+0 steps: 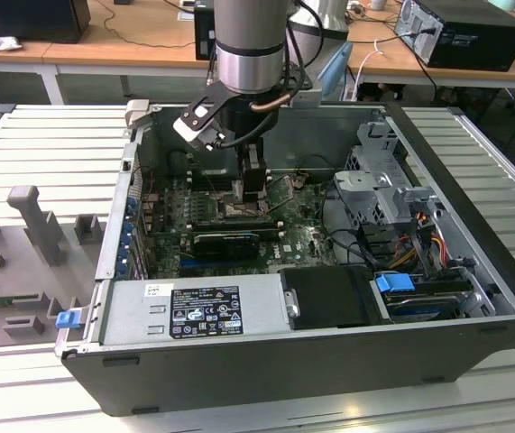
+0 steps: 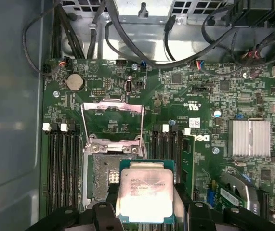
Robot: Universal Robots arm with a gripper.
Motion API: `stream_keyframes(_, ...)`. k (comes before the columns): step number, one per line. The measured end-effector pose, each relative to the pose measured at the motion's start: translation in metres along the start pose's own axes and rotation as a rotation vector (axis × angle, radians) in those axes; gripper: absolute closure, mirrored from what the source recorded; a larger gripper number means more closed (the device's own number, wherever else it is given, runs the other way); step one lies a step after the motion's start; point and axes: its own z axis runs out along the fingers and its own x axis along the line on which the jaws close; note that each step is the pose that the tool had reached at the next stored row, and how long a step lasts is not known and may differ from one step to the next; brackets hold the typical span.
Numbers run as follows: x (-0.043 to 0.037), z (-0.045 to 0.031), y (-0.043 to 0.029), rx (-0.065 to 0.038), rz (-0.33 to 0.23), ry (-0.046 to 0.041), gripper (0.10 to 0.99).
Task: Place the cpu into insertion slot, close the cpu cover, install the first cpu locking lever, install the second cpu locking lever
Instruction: 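Place the cpu into insertion slot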
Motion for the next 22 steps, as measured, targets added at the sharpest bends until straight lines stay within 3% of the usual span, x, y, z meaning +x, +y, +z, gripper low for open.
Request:
stream_keyframes(7,0.0096,0.0192,-0.0018,0.0,-0.002,0.0006,0.561)
stream_keyframes(11,0.0121,0.0242,-0.0026,0.0,-0.002,0.0006,0.561)
stream_keyframes(12,0.0139,0.0285,-0.0071,0.0,0.001,0.0003,0.561)
stream_keyframes(17,0.0181,0.0358,-0.0079,0.0,0.002,0.0011,0.561)
stream_keyframes(19,0.0209,0.0437,-0.0083,0.0,0.002,0.0011,0.561)
stream_keyframes(22,0.0232,0.0481,-0.0095,0.0,0.001,0.002,0.561)
